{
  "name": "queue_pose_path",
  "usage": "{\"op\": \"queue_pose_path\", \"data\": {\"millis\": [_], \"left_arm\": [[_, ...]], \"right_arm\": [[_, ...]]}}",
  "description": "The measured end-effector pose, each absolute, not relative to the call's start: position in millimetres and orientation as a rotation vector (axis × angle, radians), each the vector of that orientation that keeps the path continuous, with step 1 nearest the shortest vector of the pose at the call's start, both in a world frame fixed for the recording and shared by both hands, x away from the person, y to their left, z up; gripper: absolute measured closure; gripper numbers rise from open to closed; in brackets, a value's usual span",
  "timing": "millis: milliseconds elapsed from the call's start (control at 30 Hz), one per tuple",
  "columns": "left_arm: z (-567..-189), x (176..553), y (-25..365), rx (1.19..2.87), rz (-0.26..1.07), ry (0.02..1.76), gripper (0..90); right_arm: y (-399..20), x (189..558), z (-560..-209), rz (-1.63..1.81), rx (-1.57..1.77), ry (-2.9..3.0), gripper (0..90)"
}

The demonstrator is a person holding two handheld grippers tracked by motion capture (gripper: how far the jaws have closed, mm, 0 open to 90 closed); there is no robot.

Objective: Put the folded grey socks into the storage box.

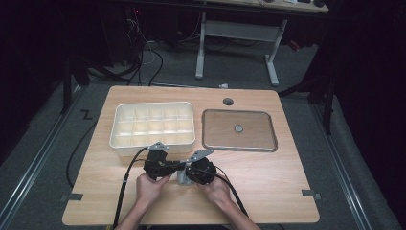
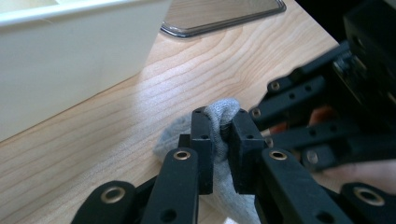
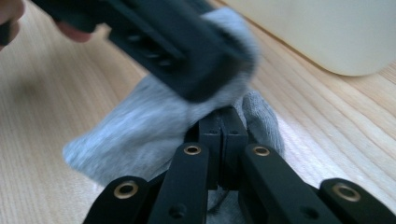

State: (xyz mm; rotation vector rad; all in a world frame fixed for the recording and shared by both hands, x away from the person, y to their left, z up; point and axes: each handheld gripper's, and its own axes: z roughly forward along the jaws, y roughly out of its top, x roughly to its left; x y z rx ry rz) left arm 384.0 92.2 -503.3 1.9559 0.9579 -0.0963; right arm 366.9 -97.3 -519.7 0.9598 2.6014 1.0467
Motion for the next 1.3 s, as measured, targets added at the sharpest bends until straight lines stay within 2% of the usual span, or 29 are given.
{"op": "queue_pose_path", "data": {"millis": [367, 400, 467, 767, 1000, 1133, 1300], "left_arm": [[-506, 385, 95, 1.957, -0.059, 0.979, 82.1], [-504, 384, 96, 1.960, -0.054, 0.985, 82.1], [-501, 382, 99, 1.954, -0.043, 0.984, 82.2], [-499, 383, 100, 1.961, -0.045, 1.011, 82.4], [-498, 382, 101, 1.967, -0.035, 1.028, 82.3], [-498, 382, 100, 1.968, -0.034, 1.027, 82.3], [-494, 381, 100, 1.960, -0.033, 1.026, 82.2]], "right_arm": [[-89, 364, -518, 1.032, 0.937, 2.615, 90.0], [-89, 363, -518, 1.027, 0.933, 2.609, 88.3], [-93, 361, -514, 1.053, 0.958, 2.587, 78.3], [-116, 353, -490, 1.097, 1.034, 2.440, 70.5], [-127, 358, -502, 1.056, 1.125, 2.440, 65.1], [-126, 360, -512, 1.033, 1.158, 2.482, 64.8], [-122, 359, -516, 1.026, 1.120, 2.513, 71.9]]}}
